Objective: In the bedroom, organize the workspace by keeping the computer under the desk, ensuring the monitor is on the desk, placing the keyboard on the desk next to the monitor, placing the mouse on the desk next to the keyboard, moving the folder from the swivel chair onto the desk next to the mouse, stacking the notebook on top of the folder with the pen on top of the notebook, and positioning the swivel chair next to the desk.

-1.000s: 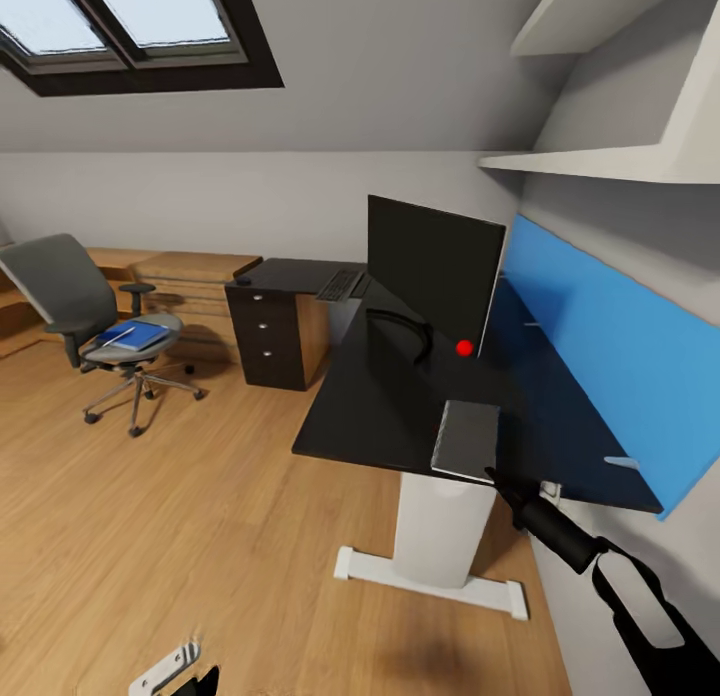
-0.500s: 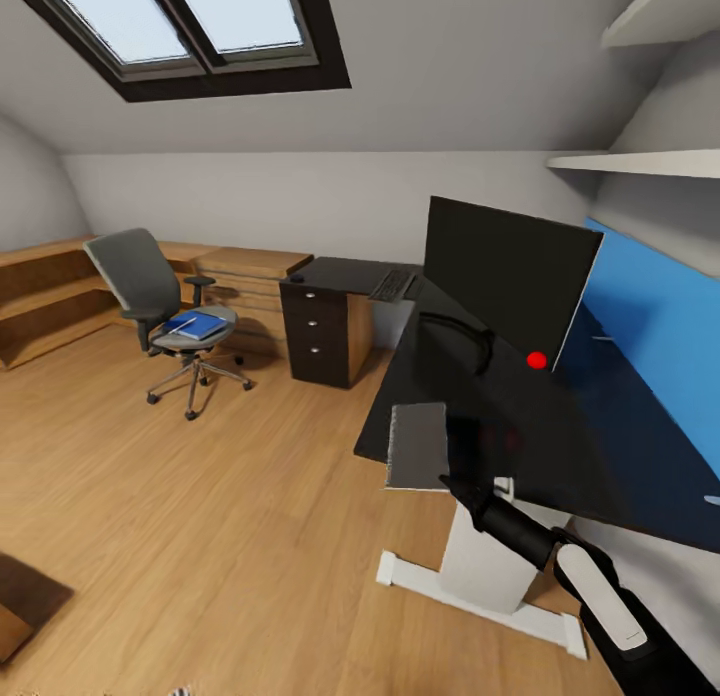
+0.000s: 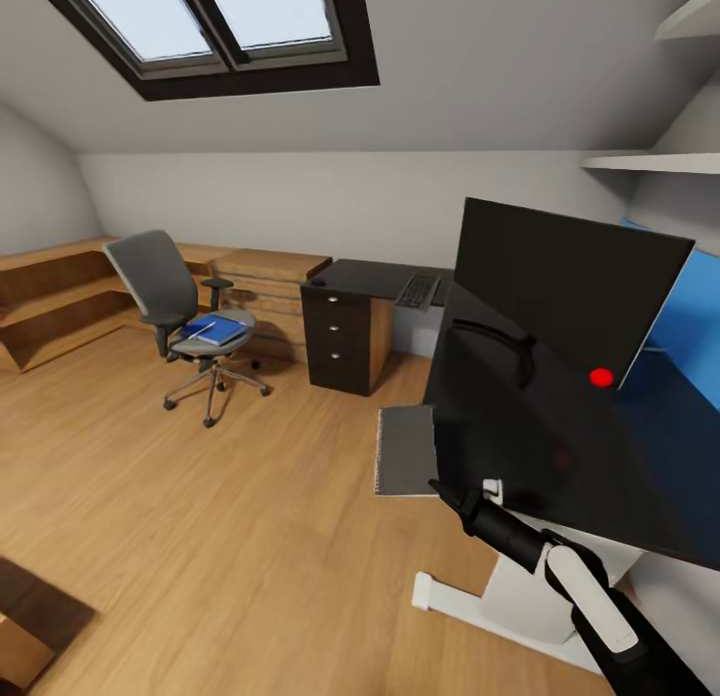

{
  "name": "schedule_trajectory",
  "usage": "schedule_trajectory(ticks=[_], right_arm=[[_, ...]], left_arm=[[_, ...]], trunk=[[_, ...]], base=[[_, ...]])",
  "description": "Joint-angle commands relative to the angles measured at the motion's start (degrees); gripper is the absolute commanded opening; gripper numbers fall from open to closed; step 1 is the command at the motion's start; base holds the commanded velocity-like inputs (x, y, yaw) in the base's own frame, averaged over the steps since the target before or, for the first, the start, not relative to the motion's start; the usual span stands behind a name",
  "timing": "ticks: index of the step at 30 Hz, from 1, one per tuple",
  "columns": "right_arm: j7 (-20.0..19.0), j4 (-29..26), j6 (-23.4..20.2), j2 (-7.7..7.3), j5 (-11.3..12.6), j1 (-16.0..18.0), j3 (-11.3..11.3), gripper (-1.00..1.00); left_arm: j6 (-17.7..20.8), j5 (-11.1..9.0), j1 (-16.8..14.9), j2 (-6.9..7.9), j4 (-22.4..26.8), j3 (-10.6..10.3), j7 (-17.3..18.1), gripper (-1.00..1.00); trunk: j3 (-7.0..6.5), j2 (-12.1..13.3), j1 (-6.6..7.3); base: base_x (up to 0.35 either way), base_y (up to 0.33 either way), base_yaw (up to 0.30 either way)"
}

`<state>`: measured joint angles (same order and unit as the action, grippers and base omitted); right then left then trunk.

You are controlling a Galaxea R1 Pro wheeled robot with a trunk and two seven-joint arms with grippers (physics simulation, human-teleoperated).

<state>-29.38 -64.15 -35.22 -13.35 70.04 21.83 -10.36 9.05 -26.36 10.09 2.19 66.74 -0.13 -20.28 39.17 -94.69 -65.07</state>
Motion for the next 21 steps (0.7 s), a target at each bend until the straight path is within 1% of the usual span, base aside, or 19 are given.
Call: schedule_trajectory(ticks=[1,12,21], right_arm=[[-0.1,0.0,-0.3,-0.01,0.7,0.1,-0.2,-1.00],[-1.6,0.0,-0.4,0.25,0.9,0.1,-0.4,-1.00],[-1.7,0.1,-0.4,0.25,1.0,0.1,-0.3,-1.00]], left_arm=[[0.2,-0.3,0.0,0.02,0.1,0.0,-0.2,1.00],[0.0,-0.3,0.0,-0.03,0.1,-0.1,-0.1,1.00],[0.0,-0.3,0.0,-0.05,-0.3,-0.9,-0.1,1.00]], trunk=[[0.04,0.0,-0.02],[0.04,0.0,-0.02],[0.04,0.0,-0.02]], base=[[0.216,0.288,0.001],[0.217,0.288,0.000],[0.217,0.287,0.000]])
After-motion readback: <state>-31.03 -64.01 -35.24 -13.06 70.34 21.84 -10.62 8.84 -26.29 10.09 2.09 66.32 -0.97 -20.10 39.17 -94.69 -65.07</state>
